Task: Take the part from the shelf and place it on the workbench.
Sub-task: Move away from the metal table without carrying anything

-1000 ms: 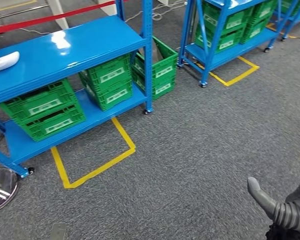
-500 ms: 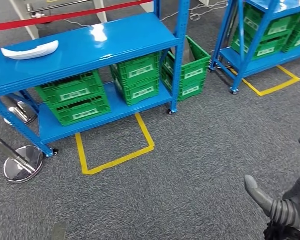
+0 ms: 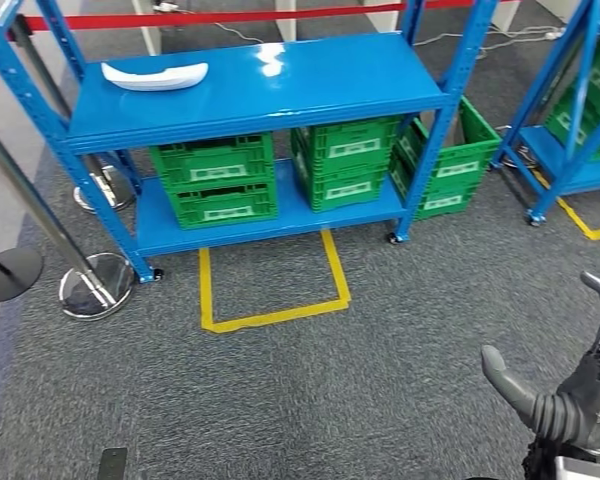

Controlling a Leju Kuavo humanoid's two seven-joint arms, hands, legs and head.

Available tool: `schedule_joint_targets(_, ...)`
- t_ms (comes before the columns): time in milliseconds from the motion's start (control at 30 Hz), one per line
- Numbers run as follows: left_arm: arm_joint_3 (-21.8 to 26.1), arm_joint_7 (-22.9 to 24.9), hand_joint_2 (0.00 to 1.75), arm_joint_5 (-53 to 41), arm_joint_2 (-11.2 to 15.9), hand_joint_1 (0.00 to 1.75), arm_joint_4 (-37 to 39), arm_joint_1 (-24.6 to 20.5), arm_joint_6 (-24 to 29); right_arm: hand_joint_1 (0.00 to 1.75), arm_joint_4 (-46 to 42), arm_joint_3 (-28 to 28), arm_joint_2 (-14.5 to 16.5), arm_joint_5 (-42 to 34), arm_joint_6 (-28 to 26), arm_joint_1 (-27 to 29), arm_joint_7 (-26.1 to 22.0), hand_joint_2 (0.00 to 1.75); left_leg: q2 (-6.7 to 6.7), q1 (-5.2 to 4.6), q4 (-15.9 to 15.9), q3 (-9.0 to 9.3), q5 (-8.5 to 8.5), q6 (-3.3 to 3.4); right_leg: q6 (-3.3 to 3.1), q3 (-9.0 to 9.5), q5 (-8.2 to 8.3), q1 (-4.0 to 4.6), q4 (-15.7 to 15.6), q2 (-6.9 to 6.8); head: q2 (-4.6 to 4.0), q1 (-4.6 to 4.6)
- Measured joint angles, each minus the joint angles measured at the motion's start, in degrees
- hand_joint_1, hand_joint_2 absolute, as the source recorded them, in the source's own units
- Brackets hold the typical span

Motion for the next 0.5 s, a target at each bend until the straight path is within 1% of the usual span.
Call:
schedule_joint_targets(33, 0.1, 0.0, 1.75, 0.0, 0.0, 0.00, 0.0, 0.0, 0.0, 0.00, 0.2, 0.0, 0.0, -0.5, 0.3, 0.0, 1.4, 0.44, -0.46, -0.05, 0.2, -0.08, -0.10, -0.22, -0.18, 1.27, 1.09, -0.02, -2.9, 0.38, 0.00, 0.02)
schedule_joint_targets(67, 0.1, 0.0, 1.75, 0.0, 0.0, 0.00, 0.0, 0.1, 0.0, 0.00, 0.4, 0.0, 0.0, -1.3, 0.8, 0.1, 2.9, 0.87, -0.75, -0.08, 0.3, -0.22, -0.14, -0.50, -0.40, 2.01, 1.44, 0.02, -4.6, 0.64, 0.00, 0.03)
schedule_joint_targets(133, 0.2, 0.0, 1.75, 0.0, 0.0, 0.00, 0.0, 0.4, -0.1, 0.00, 1.1, 0.0, -0.2, -2.9, 2.0, 0.5, 5.0, 1.75, -1.15, 0.02, 0.3, -0.50, -0.06, -1.09, -1.02, 2.38, 1.35, 0.15, -5.1, 0.77, 0.00, 0.03)
schedule_joint_targets(167, 0.3, 0.0, 1.75, -0.1, 0.1, 0.00, 0.0, 0.5, -0.1, 0.00, 1.4, 0.0, -0.3, -3.5, 2.5, 0.8, 5.6, 1.75, -0.84, 0.08, 0.4, -0.55, -0.18, -1.39, -1.35, 2.43, 1.51, 0.14, -5.2, 0.64, 0.00, 0.04)
schedule_joint_targets(200, 0.4, 0.0, 1.75, -0.1, 0.1, 0.00, 0.0, 0.5, -0.2, 0.00, 1.8, 0.0, -0.4, -3.8, 2.8, 1.0, 5.7, 1.75, -0.04, 0.08, 1.0, -0.77, -0.73, -1.73, -1.70, 2.49, 1.63, 0.08, -5.3, 0.49, 0.00, -0.09)
schedule_joint_targets(233, 0.4, 0.0, 1.75, -0.1, 0.2, 0.00, 0.0, 0.4, -0.2, 0.00, 2.0, 0.0, -0.5, -3.9, 3.0, 1.3, 5.7, 1.75, 1.00, 0.09, 2.6, -1.39, -1.84, -2.05, -2.02, 2.56, 1.70, -0.01, -5.4, 0.26, 0.00, -0.27)
schedule_joint_targets(267, 0.5, 0.0, 1.75, -0.1, 0.2, 0.00, 0.0, 0.3, -0.2, 0.00, 2.2, -0.1, -0.6, -3.9, 3.2, 1.5, 5.7, 1.75, 2.21, 0.15, 5.3, -2.54, -3.48, -2.36, -2.28, 2.62, 1.69, -0.02, -5.4, -0.05, 0.00, -0.42)
schedule_joint_targets(300, 0.5, 0.1, 1.75, 0.0, 0.2, 0.00, 0.0, 0.3, -0.2, 0.00, 2.5, -0.1, -0.7, -3.9, 3.4, 1.8, 5.7, 1.75, 3.12, 0.22, 9.0, -4.21, -5.38, -2.61, -2.46, 2.63, 1.63, 0.01, -5.4, -0.36, 0.00, -0.59)
schedule_joint_targets(333, 0.5, 0.3, 1.75, 0.4, 0.2, 0.00, 0.0, 0.3, -0.2, 0.00, 3.1, -0.1, -0.7, -3.9, 3.7, 2.0, 5.8, 1.75, 3.54, 0.34, 12.8, -5.88, -6.93, -2.78, -2.56, 2.63, 1.58, 0.05, -5.4, -0.66, 0.00, -0.61)
schedule_joint_targets(367, 0.2, 0.6, 1.75, 0.9, 0.3, 0.00, 0.0, 0.5, -0.3, 0.00, 3.9, -0.1, -0.8, -4.0, 3.9, 2.0, 5.9, 1.75, 3.73, 0.41, 15.4, -7.04, -7.63, -2.88, -2.61, 2.66, 1.54, 0.07, -5.4, -0.92, 0.00, -0.60)
schedule_joint_targets(400, -0.2, 1.0, 1.75, 1.6, 0.3, 0.00, 0.0, 0.9, -0.6, 0.00, 4.9, -0.1, -0.8, -4.2, 4.2, 1.9, 6.1, 1.75, 3.80, 0.45, 16.1, -7.31, -7.23, -2.88, -2.62, 2.71, 1.50, 0.09, -5.4, -1.07, 0.00, -0.62)
schedule_joint_targets(433, -0.8, 1.4, 1.75, 2.5, 0.5, 0.00, 0.0, 1.3, -1.0, 0.00, 6.1, -0.2, -0.8, -4.4, 4.6, 1.7, 6.4, 1.75, 3.81, 0.46, 14.5, -6.49, -5.77, -2.78, -2.61, 2.81, 1.44, 0.11, -5.4, -1.16, 0.00, -0.62)
schedule_joint_targets(467, -1.5, 1.8, 1.75, 3.4, 0.6, 0.00, 0.0, 1.9, -1.6, 0.00, 7.3, -0.3, -0.8, -4.6, 5.0, 1.5, 6.7, 1.75, 3.83, 0.44, 11.1, -4.80, -3.68, -2.56, -2.57, 2.94, 1.37, 0.13, -5.4, -1.23, 0.00, -0.62)
schedule_joint_targets(500, -2.4, 2.3, 1.75, 4.5, 0.8, 0.00, 0.0, 2.4, -2.2, 0.00, 8.5, -0.3, -0.8, -4.9, 5.5, 1.2, 7.0, 1.75, 3.94, 0.35, 7.2, -2.89, -2.02, -2.23, -2.48, 3.04, 1.29, 0.18, -5.4, -1.31, 0.00, -0.61)
